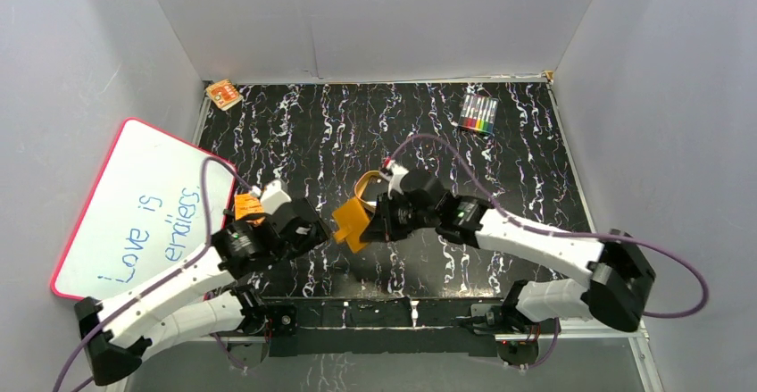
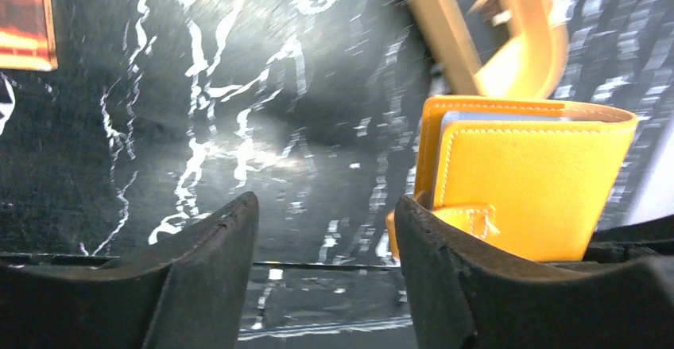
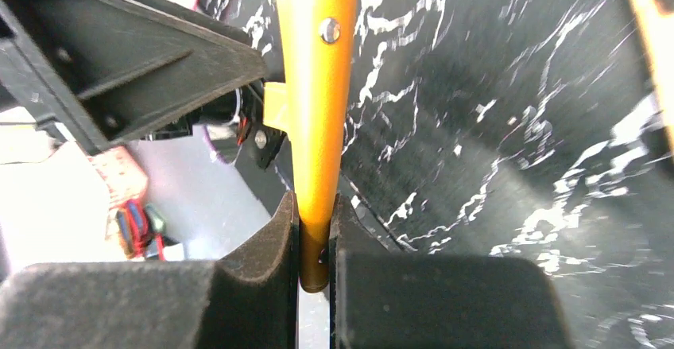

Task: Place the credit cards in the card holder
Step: Pick up the card holder from the center of the board, then turn over the card holder.

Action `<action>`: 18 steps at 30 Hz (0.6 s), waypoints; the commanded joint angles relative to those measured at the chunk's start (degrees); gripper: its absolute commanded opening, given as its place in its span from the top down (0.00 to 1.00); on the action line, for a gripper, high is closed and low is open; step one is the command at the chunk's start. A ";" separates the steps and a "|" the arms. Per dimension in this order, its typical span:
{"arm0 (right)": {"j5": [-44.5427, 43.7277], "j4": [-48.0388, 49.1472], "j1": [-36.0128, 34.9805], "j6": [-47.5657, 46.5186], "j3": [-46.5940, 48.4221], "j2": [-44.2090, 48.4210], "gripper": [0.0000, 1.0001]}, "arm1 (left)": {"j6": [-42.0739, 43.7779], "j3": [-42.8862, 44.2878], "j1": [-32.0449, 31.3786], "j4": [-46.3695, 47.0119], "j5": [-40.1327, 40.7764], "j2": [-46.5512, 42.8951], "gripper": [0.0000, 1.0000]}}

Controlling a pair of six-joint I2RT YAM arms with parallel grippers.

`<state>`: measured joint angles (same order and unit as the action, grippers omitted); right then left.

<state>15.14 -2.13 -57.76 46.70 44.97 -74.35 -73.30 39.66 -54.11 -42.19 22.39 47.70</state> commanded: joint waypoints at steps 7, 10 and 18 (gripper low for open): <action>-41.34 -26.11 0.19 -49.09 23.96 8.79 1.00 | 11.39 25.10 0.05 3.51 13.55 -5.03 0.11; -53.43 -10.98 0.23 -66.57 20.49 12.26 1.00 | 15.48 30.55 0.06 10.88 13.80 -1.27 0.10; -58.39 25.62 -0.09 -101.00 10.33 15.69 1.00 | 25.25 34.97 0.05 34.74 -1.58 9.16 0.09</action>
<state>-37.36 -1.91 -57.45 -29.76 59.33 -60.77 -54.26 72.60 -54.11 -20.75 28.56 52.56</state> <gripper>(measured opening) 0.168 0.905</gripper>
